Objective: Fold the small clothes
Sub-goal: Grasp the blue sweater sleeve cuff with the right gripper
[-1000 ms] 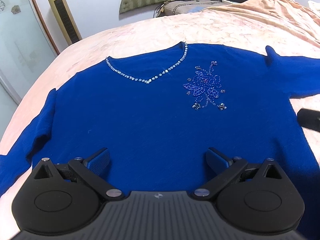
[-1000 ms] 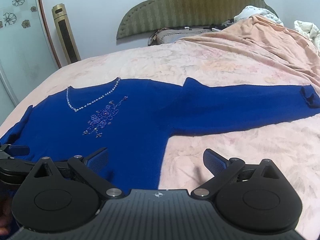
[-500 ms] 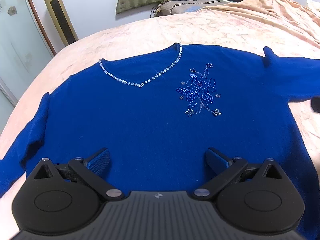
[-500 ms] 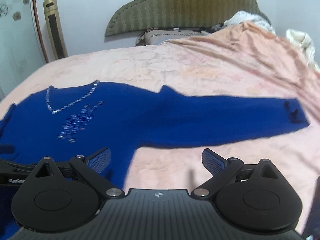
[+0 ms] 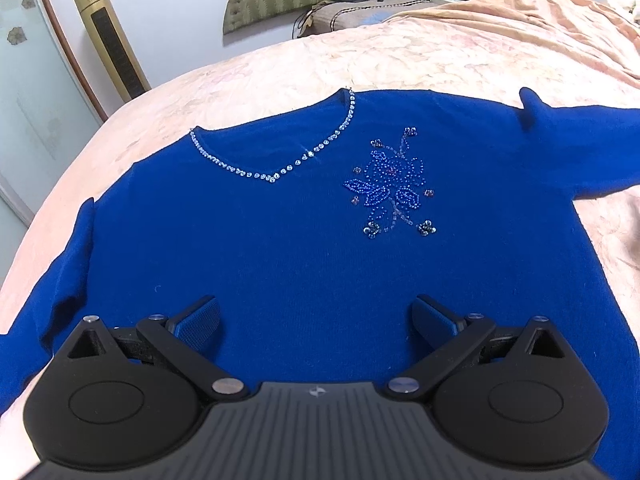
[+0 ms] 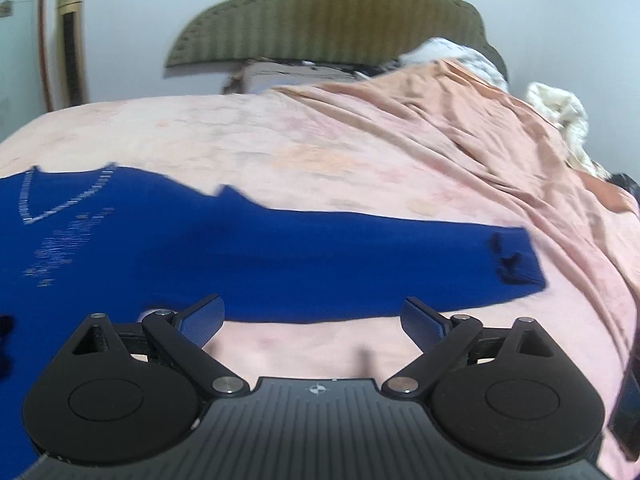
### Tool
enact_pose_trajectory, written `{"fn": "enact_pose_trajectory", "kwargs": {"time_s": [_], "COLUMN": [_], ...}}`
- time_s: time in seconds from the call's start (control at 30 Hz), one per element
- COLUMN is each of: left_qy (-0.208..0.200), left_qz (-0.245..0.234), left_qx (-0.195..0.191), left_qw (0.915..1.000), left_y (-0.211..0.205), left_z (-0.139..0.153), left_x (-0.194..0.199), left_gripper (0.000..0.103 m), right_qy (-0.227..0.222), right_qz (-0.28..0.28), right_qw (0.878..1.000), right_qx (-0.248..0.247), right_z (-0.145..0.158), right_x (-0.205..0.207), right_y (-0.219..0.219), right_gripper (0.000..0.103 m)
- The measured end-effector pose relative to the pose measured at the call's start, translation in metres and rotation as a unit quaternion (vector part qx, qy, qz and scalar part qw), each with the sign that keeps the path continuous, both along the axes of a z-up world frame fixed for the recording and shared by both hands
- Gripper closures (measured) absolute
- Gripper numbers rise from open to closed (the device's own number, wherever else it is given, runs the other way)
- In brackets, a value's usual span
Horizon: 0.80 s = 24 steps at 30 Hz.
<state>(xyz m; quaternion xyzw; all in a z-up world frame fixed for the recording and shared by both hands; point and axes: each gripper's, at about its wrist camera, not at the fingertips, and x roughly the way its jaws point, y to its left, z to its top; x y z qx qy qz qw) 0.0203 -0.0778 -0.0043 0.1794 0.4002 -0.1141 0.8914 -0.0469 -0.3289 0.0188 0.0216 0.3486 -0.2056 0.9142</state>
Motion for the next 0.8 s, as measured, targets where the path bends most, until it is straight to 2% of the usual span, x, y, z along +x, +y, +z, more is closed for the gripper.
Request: {"fn": "enact_pose_trajectory", "kwargs": {"time_s": [0.17,0.27,0.4,0.47,0.5,0.53,0.6,0.67,0.7,0.8], "left_qy": [0.003,0.002,0.003,0.002,0.001,0.001,0.001,0.002,0.003,0.002], "left_qz": [0.0,0.0,0.001,0.001,0.0,0.0,-0.001,0.001,0.001,0.001], "left_qx": [0.0,0.004,0.007,0.01,0.011,0.012,0.014,0.014,0.013,0.014], "left_qw": [1.0,1.0,1.0,1.0,0.9999,0.9999,0.9999,0.9999,0.9999,0.9999], "left_y": [0.001,0.0,-0.001,-0.002,-0.002,-0.002,-0.001,-0.001,-0.001,-0.001], "left_z": [0.001,0.0,-0.001,-0.002,-0.002,-0.002,-0.003,-0.004,-0.004,-0.004], "left_x": [-0.001,0.0,0.002,0.002,0.002,0.002,0.002,0.003,0.003,0.003], "left_gripper": [0.0,0.0,0.0,0.0,0.0,0.0,0.0,0.0,0.0,0.0], "right_qy": [0.006,0.027,0.04,0.047,0.05,0.047,0.029,0.018,0.016,-0.007], "right_qz": [-0.09,-0.116,-0.135,-0.146,-0.151,-0.154,-0.164,-0.172,-0.176,-0.18], "right_qw": [0.994,0.99,0.987,0.986,0.986,0.987,0.986,0.985,0.984,0.983], "right_qx": [-0.056,-0.075,-0.075,-0.06,-0.047,-0.023,0.019,0.022,0.019,0.043], "right_z": [-0.001,-0.01,-0.02,-0.024,-0.025,-0.026,-0.024,-0.023,-0.022,-0.014], "right_x": [0.002,0.01,0.022,0.025,0.025,0.024,0.019,0.016,0.014,0.006], "right_y": [-0.064,-0.097,-0.126,-0.138,-0.143,-0.148,-0.153,-0.154,-0.154,-0.162], "right_gripper": [0.013,0.013,0.013,0.02,0.031,0.048,0.063,0.078,0.09,0.093]}}
